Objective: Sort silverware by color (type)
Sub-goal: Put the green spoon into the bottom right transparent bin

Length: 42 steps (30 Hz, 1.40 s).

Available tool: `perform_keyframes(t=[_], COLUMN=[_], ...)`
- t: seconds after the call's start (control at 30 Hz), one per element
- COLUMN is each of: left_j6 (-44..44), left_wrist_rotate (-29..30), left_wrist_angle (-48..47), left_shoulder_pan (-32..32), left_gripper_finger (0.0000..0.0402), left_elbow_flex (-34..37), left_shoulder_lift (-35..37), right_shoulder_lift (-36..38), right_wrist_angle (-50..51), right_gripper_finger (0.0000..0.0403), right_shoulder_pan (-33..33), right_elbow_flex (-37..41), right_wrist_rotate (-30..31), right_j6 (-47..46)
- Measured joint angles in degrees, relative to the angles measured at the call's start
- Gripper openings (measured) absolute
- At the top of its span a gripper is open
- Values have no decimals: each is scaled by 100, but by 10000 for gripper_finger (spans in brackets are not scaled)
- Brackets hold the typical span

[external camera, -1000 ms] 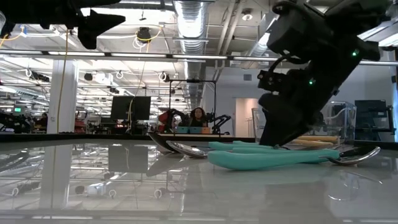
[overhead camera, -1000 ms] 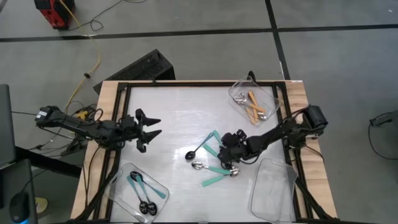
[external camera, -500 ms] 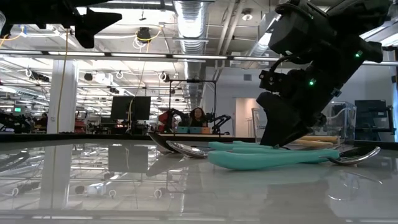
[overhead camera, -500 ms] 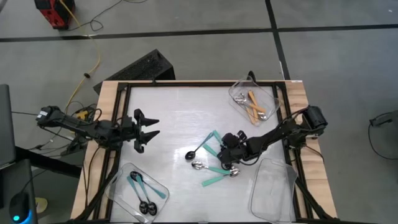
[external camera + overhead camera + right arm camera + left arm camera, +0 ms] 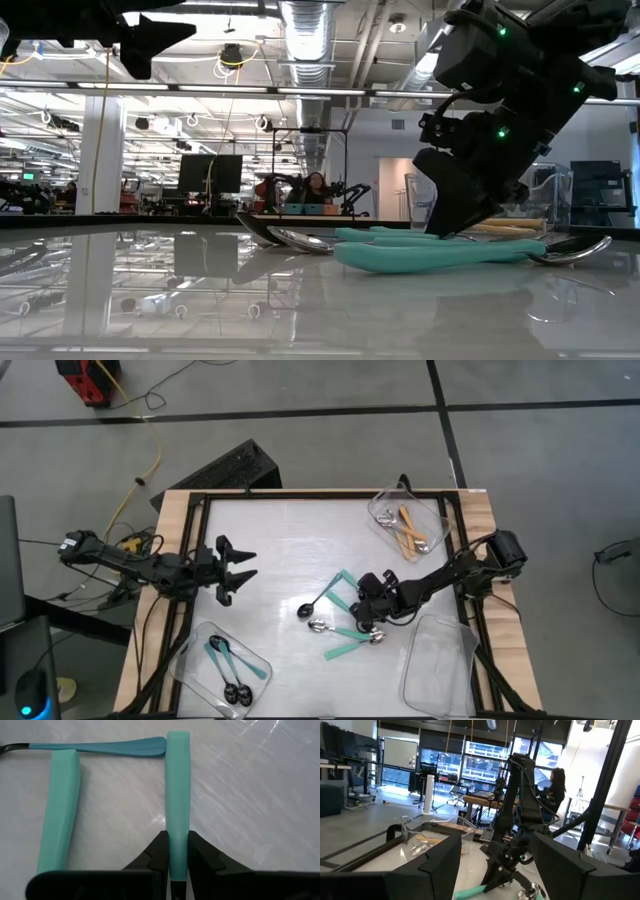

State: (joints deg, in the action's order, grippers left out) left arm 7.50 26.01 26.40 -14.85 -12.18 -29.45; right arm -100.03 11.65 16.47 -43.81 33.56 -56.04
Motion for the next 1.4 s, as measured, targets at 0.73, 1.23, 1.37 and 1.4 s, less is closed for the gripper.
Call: perform_keyframes(t=[0.73,1.23,1.37,1.4], left_j6=[55,64,60,58], left_wrist_rotate=[32,263,320,320], left_wrist_angle=[-401,-508,-508,-510], left_shoulder_pan=[-1,-2,0,-2], left_gripper_finger=[226,226,226,226], left_elbow_flex=[-3,-3,-3,-3], left_shoulder_lift=[636,638,636,638], right_shoulder_lift=[1116,2682,3213,3324], right_wrist_angle=[481,493,444,396], right_gripper_finger=[71,71,71,71], right_shoulder_pan=[17,733,1138,1258], right_elbow_flex=[24,13,13,13], right_wrist_rotate=[-81,-27,-21,5], right_j6=[150,649,659,657])
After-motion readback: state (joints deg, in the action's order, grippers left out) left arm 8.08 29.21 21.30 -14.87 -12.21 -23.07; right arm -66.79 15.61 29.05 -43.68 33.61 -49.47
